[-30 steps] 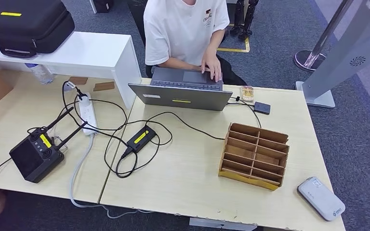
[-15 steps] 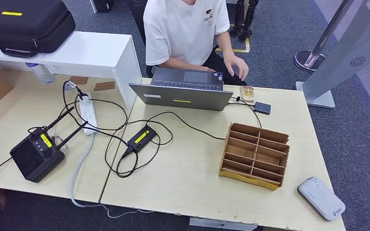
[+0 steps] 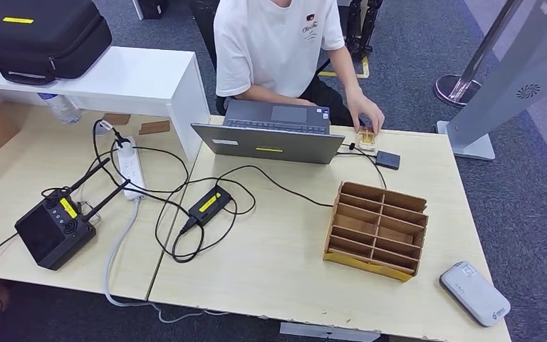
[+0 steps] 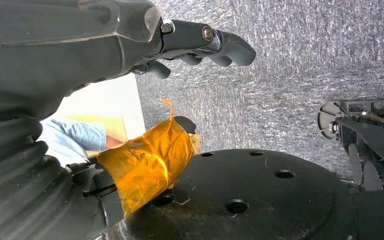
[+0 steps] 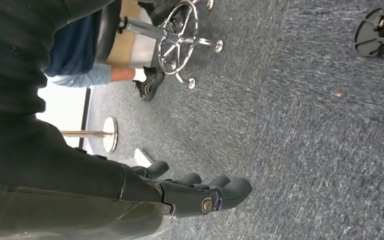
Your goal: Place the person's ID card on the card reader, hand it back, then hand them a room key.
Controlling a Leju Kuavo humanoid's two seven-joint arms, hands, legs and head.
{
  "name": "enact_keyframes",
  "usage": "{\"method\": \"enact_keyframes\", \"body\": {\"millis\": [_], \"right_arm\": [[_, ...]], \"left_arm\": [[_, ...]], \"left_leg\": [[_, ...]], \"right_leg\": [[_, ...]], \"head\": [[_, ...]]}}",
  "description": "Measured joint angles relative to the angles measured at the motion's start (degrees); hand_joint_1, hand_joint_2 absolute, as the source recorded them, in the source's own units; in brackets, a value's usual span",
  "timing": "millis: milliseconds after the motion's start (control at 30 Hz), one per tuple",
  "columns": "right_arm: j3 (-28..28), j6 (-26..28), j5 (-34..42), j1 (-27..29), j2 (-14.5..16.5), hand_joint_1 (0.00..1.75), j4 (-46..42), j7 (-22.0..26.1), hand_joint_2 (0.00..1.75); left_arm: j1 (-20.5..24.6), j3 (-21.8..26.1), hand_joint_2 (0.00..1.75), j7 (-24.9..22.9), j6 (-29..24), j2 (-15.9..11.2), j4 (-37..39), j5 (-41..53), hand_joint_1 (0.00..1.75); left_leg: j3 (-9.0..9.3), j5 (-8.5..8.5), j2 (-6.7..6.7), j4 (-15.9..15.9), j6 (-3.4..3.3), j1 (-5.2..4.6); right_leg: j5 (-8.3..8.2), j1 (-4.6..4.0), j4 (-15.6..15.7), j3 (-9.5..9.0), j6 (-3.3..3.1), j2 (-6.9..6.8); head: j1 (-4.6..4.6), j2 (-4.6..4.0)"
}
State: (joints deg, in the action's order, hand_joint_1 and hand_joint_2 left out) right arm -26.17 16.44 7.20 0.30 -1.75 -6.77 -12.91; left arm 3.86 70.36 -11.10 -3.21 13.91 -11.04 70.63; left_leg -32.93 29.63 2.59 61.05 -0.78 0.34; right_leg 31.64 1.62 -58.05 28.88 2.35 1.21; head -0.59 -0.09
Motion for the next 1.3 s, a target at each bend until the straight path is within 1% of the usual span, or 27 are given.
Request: {"method": "enact_keyframes", "body": {"millis": [167,300,400,467,500,533,567,600,633,667,700,733,767,800,833,867,900,933,967,1033,1067,1100,1167,1300], "right_arm": [[-0.52,-0.18,-0.25,-0.17,1.83,0.00,-0.18,-0.30,1.75],[-0.75,0.07,-0.04,-0.16,2.20,0.00,-0.18,-0.27,1.75],[-0.75,-1.01,0.25,-0.07,1.92,0.00,-0.17,0.74,1.75],[-0.75,-1.76,0.56,0.05,1.33,0.00,-0.16,1.74,0.87],[-0.77,-1.21,0.47,0.08,1.00,0.00,-0.15,2.16,0.44],[-0.84,0.43,0.07,0.10,0.76,0.00,-0.13,2.44,0.00],[-1.05,3.60,-0.68,0.11,0.61,0.00,-0.09,2.61,0.00],[-1.35,7.84,-1.73,0.08,0.49,0.00,-0.04,2.67,0.00],[-1.59,12.77,-3.89,0.01,0.17,0.00,-0.02,2.14,0.00],[-1.38,17.22,-7.65,0.01,-0.24,0.00,-0.35,0.88,0.00],[-0.38,20.35,-13.35,0.31,-0.34,0.00,-1.52,-0.81,0.00],[1.66,22.44,-21.32,0.99,-0.35,0.00,-3.44,-2.41,0.00],[5.19,23.27,-32.00,1.89,0.31,0.00,-6.10,-3.30,0.00],[9.97,23.66,-44.67,2.81,1.49,0.00,-8.93,-3.14,0.00],[16.03,23.85,-58.81,3.53,2.74,0.00,-11.54,-2.15,0.00],[23.27,23.85,-73.81,3.93,4.53,0.00,-13.96,-0.88,0.00],[30.92,23.85,-85.90,4.05,6.25,0.00,-15.99,0.30,0.00],[39.55,23.86,-94.05,3.98,8.02,0.00,-17.89,1.12,0.00],[48.14,23.86,-98.40,3.74,9.61,0.00,-19.49,1.51,0.00],[63.68,23.86,-98.05,3.16,11.89,0.00,-21.97,1.51,0.00],[69.35,23.87,-97.09,2.98,12.50,0.00,-22.81,1.40,0.00],[73.89,23.87,-96.25,2.87,13.03,0.00,-23.27,1.32,0.00],[79.96,23.70,-95.54,2.61,13.45,0.00,-22.42,1.27,0.00],[87.47,21.82,-95.67,1.31,12.91,0.00,-15.91,1.20,0.00]], "left_arm": [[0.01,0.00,1.75,0.09,0.08,-0.05,0.00,0.32,0.00],[0.01,0.00,1.75,0.24,0.26,-0.21,0.00,0.41,0.00],[0.01,0.00,1.75,0.26,0.30,-0.34,0.00,0.50,0.00],[0.01,0.00,1.75,0.32,0.24,-0.41,0.00,0.57,0.00],[0.01,0.00,1.75,0.39,0.07,-0.45,0.00,0.59,0.00],[0.01,0.00,1.75,0.49,-0.33,-0.49,0.00,0.59,0.00],[0.00,0.00,1.75,0.61,-1.13,-0.51,0.00,0.59,0.00],[0.00,0.00,1.75,0.73,-2.31,-0.52,0.00,0.60,0.00],[0.00,0.00,1.75,0.73,-4.62,-0.51,0.00,0.71,0.00],[0.00,0.00,1.75,0.65,-7.96,-0.45,0.00,0.96,0.00],[0.00,0.00,1.75,0.55,-12.12,-0.39,0.00,1.32,0.00],[-0.04,0.00,1.75,0.58,-16.95,-0.38,0.00,1.73,0.00],[-0.15,0.00,1.31,0.92,-21.83,-0.44,0.00,2.07,0.00],[-0.29,0.00,0.87,1.54,-26.27,-0.60,-0.02,2.32,0.00],[-0.50,0.01,0.44,2.41,-30.05,-0.77,-0.22,2.71,0.00],[-0.74,0.06,0.00,3.50,-33.00,-0.84,-0.90,3.40,0.00],[-0.99,0.20,0.00,4.63,-34.80,-0.73,-2.03,4.35,0.00],[-1.26,0.47,0.00,5.87,-35.85,-0.49,-3.62,5.67,0.00],[-1.52,0.83,0.00,7.10,-36.36,-0.15,-5.33,7.14,0.00],[-2.09,1.68,0.00,8.84,-36.74,0.39,-8.01,10.16,0.00],[-2.32,1.99,0.00,9.00,-36.82,0.54,-8.71,11.44,0.00],[-2.46,2.21,0.00,8.53,-36.76,0.59,-9.06,12.53,0.00],[-2.33,2.34,0.00,6.44,-35.62,0.39,-8.30,14.05,0.00],[-1.44,2.35,0.00,1.45,-28.44,-0.46,-5.01,14.96,0.00]], "left_leg": [[0.00,0.00,0.00,0.00,0.00,-0.01],[0.00,0.00,-0.01,0.00,0.00,-0.01],[-0.01,0.00,-0.01,0.00,0.00,-0.01],[-0.01,0.00,-0.01,0.00,0.00,-0.02],[-0.01,0.00,-0.02,0.00,0.00,-0.03],[-0.01,0.00,-0.02,0.00,0.00,-0.03],[-0.01,0.00,-0.02,0.00,0.00,-0.03],[-0.01,0.00,-0.02,0.00,0.00,-0.04],[-0.01,0.00,-0.03,0.00,0.00,-0.04],[0.00,0.00,-0.05,0.00,0.00,-0.04],[0.00,-0.01,-0.03,0.00,0.01,-0.02],[-0.03,-0.02,-0.01,0.00,0.03,0.07],[-0.08,-0.03,0.00,0.01,0.10,0.18],[-0.15,-0.05,-0.02,0.02,0.18,0.29],[-0.22,-0.08,-0.08,0.03,0.28,0.38],[-0.25,-0.12,-0.14,0.03,0.40,0.38],[-0.27,-0.16,-0.14,0.00,0.46,0.36],[-0.27,-0.22,-0.06,-0.05,0.54,0.34],[-0.27,-0.29,0.08,-0.10,0.61,0.32],[-0.30,-0.36,0.30,-0.17,0.70,0.34],[-0.31,-0.37,0.30,-0.18,0.72,0.35],[-0.33,-0.37,0.24,-0.18,0.73,0.35],[-0.32,-0.36,0.06,-0.18,0.73,0.31],[-0.28,-0.36,-0.07,-0.19,0.74,0.30]], "right_leg": [[-0.03,0.00,0.00,0.01,-0.05,0.00],[-0.03,0.00,0.00,0.01,-0.05,0.00],[-0.03,0.01,0.01,0.01,-0.05,0.00],[-0.03,0.01,0.01,0.01,-0.05,0.00],[-0.03,0.01,0.02,0.01,-0.05,0.00],[-0.03,0.01,0.02,0.01,-0.05,0.00],[-0.03,0.01,0.01,0.01,-0.05,0.00],[-0.04,0.01,0.01,0.01,-0.05,0.00],[-0.04,0.01,0.01,0.01,-0.06,0.01],[-0.05,0.02,0.01,0.01,-0.07,0.01],[-0.05,0.00,0.00,-0.01,-0.08,-0.01],[-0.05,-0.08,-0.01,-0.08,-0.09,-0.03],[-0.11,-0.22,0.02,-0.13,-0.17,-0.05],[-0.17,-0.38,0.05,-0.13,-0.28,-0.03],[-0.24,-0.51,0.08,-0.07,-0.39,0.02],[-0.31,-0.56,0.09,0.07,-0.49,0.06],[-0.31,-0.53,0.08,0.19,-0.52,0.04],[-0.29,-0.47,0.06,0.26,-0.50,-0.06],[-0.26,-0.42,0.06,0.29,-0.48,-0.21],[-0.20,-0.37,0.04,0.27,-0.47,-0.44],[-0.21,-0.38,0.04,0.27,-0.49,-0.44],[-0.23,-0.38,0.03,0.28,-0.51,-0.37],[-0.29,-0.35,0.04,0.33,-0.54,-0.18],[-0.31,-0.36,0.03,0.44,-0.56,-0.01]], "head": [[0.00,0.00],[0.00,0.00],[0.00,0.00],[0.00,0.00],[0.00,0.00],[0.00,0.00],[0.00,0.00],[0.01,0.00],[0.01,0.00],[0.01,0.00],[-0.01,0.00],[-0.04,0.00],[-0.15,0.00],[-0.25,0.00],[-0.25,0.00],[-0.22,0.00],[-0.05,0.00],[0.13,0.00],[0.21,0.00],[0.20,0.00],[0.17,0.00],[0.13,0.00],[0.18,0.00],[0.20,0.00]]}}
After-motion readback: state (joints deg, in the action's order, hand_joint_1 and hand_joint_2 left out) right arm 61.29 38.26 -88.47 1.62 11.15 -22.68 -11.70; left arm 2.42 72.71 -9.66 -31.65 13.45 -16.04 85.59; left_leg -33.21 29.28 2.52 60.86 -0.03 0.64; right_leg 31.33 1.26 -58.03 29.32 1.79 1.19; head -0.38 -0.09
